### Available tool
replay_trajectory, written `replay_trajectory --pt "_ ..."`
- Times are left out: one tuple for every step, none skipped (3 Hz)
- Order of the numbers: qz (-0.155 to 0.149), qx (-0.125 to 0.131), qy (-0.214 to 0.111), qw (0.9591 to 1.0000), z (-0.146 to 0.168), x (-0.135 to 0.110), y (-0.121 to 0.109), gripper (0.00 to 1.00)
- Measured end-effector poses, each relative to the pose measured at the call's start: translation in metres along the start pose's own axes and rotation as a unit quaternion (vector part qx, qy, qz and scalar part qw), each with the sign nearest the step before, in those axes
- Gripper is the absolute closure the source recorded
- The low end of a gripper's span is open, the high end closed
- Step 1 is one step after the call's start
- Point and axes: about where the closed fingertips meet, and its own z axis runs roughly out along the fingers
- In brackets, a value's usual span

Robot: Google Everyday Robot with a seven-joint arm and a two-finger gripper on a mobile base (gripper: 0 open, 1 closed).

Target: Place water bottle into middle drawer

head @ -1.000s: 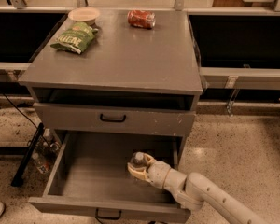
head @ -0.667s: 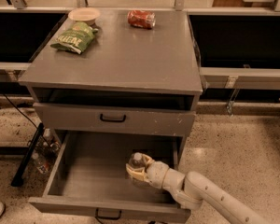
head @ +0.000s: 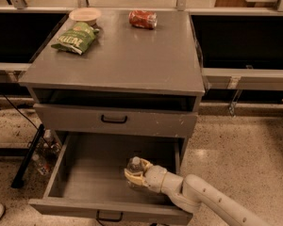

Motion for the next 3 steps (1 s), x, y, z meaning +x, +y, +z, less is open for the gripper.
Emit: replay_trajectory --pt "0.0 0.0 0.0 1.0 0.0 0.0 0.0 1.0" --pt "0.0 0.0 0.0 1.0 0.0 0.0 0.0 0.82" --pt "0.0 0.0 0.0 1.0 0.0001 0.0 0.0 0.57"
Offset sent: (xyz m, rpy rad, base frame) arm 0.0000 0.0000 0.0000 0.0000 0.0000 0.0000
